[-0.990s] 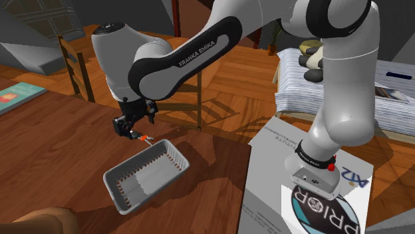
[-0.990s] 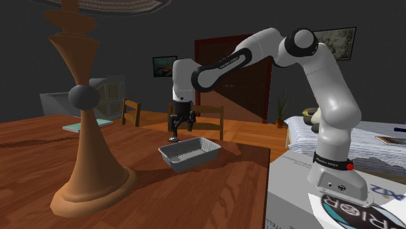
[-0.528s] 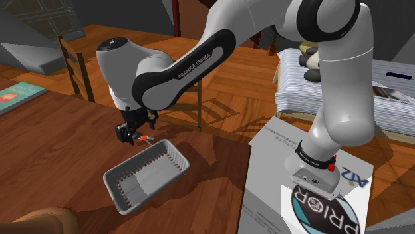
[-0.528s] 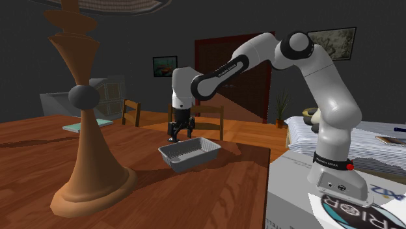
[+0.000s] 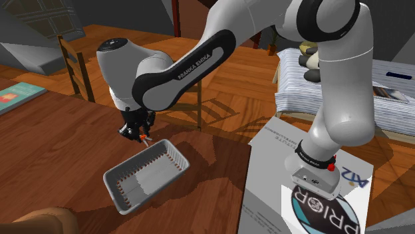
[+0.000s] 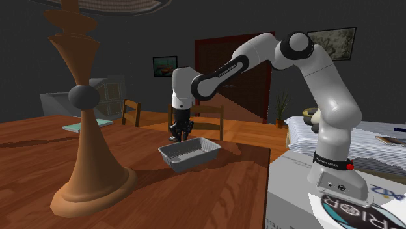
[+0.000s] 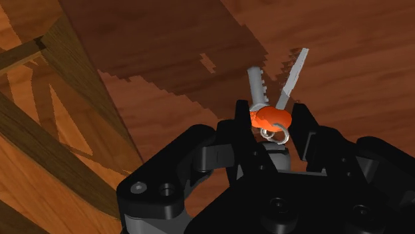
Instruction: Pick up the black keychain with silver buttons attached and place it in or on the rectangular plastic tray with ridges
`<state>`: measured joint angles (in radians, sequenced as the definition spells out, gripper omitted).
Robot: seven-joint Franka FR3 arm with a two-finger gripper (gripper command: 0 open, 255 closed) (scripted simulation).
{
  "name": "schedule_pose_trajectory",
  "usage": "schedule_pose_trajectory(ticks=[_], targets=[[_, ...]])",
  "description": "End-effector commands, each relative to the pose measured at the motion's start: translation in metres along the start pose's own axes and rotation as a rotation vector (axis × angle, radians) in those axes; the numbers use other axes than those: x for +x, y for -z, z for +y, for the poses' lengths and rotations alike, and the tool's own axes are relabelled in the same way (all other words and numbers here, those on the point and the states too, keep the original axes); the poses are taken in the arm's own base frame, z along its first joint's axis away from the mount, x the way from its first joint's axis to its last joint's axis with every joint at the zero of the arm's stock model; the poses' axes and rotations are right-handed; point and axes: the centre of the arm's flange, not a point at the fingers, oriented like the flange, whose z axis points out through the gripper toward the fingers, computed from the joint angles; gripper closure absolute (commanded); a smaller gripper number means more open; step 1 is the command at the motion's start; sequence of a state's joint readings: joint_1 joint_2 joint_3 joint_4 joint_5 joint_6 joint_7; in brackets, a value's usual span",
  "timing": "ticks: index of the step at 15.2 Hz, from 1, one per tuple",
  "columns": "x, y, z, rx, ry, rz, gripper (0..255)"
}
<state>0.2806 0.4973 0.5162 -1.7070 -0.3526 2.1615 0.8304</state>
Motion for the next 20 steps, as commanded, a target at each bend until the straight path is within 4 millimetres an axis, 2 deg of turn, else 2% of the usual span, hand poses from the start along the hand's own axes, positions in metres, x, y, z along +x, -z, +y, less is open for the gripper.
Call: schedule_pose_trajectory(ticks=[1,8,20], targets=[[0.0,-0.001,0.001,-0.002,-0.001,-0.001,255],[0.0,-0.001,0.001,-0.002,-0.001,-0.001,255],[0.004,0.062,0.002,-0.002,-0.001,-0.001,255]])
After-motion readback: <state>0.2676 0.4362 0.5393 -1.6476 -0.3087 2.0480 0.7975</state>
